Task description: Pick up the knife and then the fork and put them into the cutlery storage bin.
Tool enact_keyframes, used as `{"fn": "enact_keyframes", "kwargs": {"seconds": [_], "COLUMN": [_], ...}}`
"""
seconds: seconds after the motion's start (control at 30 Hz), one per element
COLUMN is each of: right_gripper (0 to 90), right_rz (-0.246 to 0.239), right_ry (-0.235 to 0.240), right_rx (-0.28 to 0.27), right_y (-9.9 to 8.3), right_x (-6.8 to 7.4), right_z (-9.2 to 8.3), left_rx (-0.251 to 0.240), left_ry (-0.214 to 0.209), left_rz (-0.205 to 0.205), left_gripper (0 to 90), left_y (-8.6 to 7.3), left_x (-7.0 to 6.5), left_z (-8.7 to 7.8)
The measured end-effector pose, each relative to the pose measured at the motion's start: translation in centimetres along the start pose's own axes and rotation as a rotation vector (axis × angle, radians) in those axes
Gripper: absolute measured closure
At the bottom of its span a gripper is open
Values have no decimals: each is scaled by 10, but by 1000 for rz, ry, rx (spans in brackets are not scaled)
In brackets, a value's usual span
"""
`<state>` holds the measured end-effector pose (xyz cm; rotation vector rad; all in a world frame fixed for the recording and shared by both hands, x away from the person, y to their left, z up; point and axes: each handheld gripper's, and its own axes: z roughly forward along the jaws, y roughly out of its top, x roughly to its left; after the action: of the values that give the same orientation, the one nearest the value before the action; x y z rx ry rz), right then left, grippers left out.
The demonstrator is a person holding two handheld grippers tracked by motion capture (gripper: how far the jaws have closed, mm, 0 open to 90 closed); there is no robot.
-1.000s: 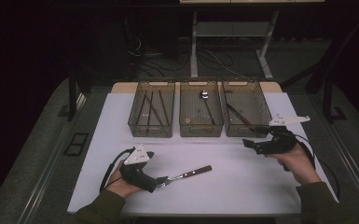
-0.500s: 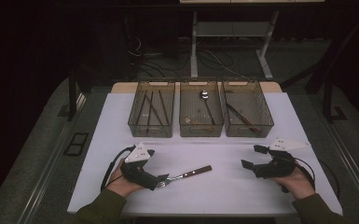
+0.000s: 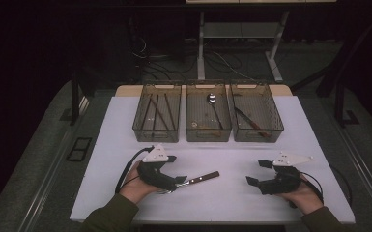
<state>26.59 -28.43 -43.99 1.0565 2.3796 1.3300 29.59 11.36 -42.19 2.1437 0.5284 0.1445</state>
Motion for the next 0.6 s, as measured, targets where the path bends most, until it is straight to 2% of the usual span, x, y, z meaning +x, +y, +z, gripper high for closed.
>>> {"fn": "enact_keyframes", "kwargs": {"seconds": [0.23, 0.4, 0.47, 0.6], "right_gripper": [169, 169, 169, 169], "right_rz": [10, 6, 5, -3], "right_ry": [-5, -4, -3, -3], "right_rx": [-7, -7, -7, -8], "right_y": [0, 1, 1, 1], "right_x": [-2, -2, -2, -2], "right_z": [-2, -2, -2, -3], "left_rx": [69, 113, 144, 208], "left_ry": [-71, -116, -123, -123], "left_rz": [30, 10, 8, 32], "left_gripper": [341, 463, 508, 572], "left_y": [12, 16, 15, 13], "left_x": [-1, 0, -2, -7], "left_z": [23, 35, 38, 45]}}
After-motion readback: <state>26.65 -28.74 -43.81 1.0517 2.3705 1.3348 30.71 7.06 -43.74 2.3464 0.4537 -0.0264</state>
